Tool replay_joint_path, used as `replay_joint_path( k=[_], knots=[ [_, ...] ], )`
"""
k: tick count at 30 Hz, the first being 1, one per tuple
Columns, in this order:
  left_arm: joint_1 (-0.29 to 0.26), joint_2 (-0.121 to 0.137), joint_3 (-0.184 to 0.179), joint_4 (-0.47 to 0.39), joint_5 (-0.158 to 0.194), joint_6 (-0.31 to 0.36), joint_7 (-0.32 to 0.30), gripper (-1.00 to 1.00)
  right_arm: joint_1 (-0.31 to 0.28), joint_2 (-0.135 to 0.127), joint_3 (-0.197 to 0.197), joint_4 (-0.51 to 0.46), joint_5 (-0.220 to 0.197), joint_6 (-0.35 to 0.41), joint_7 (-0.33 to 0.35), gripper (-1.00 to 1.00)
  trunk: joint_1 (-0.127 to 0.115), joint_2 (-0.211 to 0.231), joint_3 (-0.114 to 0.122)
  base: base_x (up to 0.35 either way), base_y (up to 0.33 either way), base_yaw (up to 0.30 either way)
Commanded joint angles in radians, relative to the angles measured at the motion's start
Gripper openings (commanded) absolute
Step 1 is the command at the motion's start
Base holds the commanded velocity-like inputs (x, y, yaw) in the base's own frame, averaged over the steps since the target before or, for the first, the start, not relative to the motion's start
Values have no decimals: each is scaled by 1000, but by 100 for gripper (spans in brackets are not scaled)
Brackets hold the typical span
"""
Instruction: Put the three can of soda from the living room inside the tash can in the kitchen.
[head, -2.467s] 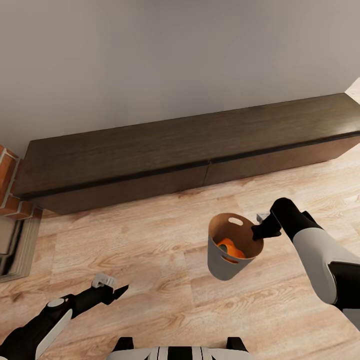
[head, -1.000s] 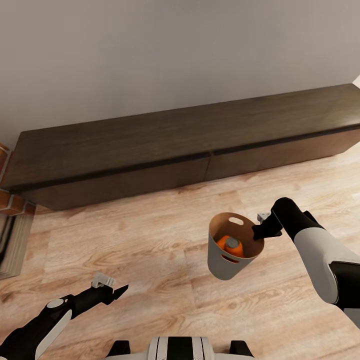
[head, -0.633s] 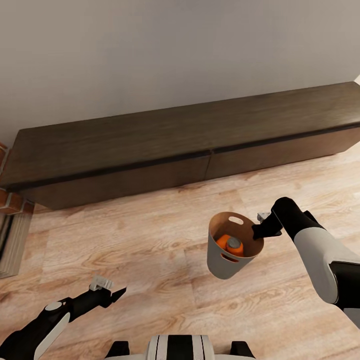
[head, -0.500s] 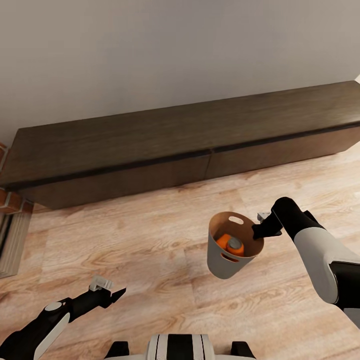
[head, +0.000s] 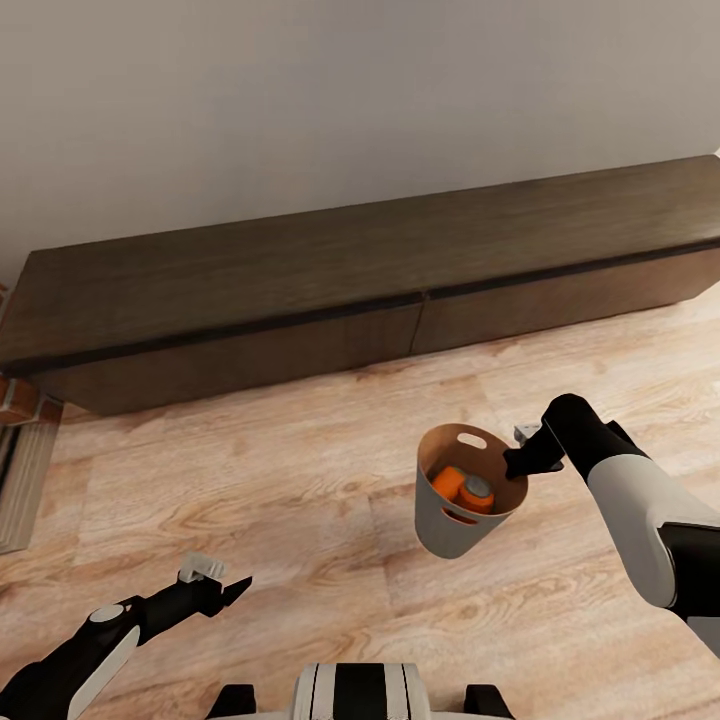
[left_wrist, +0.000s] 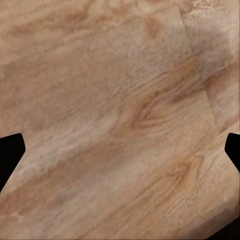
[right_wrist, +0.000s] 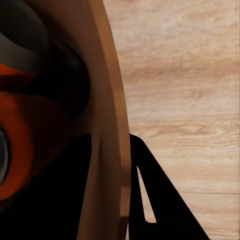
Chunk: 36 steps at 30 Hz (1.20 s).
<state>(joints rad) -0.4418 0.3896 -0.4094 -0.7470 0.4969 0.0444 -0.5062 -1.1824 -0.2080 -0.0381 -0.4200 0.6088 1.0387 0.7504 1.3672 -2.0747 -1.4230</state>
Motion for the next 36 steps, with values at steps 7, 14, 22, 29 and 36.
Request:
replay_joint_path(
  k=[7, 14, 22, 29, 36],
  knots=[
    [0, 0, 0, 6, 0, -3, 0, 100, 0, -1, -1, 0, -20, 9, 5, -100, 23, -42, -19, 0, 0, 0],
    [0, 0, -2, 6, 0, -3, 1, 100, 1, -2, 0, 0, -18, 9, 10, -100, 23, -42, -19, 0, 0, 0],
    [0, 0, -8, 6, -1, -3, 5, 100, 1, -1, 0, 0, -18, 9, 10, -100, 50, -91, -41, 0, 0, 0],
    [0, 0, -9, 6, -1, -3, 7, 100, 1, -2, 1, 0, -17, 9, 13, -100, 65, -119, -53, 0, 0, 0],
    [0, 0, -11, 6, -1, -29, 6, 100, 1, -2, 1, 0, -17, 9, 14, -100, 65, -119, -53, 0, 0, 0]
  ],
)
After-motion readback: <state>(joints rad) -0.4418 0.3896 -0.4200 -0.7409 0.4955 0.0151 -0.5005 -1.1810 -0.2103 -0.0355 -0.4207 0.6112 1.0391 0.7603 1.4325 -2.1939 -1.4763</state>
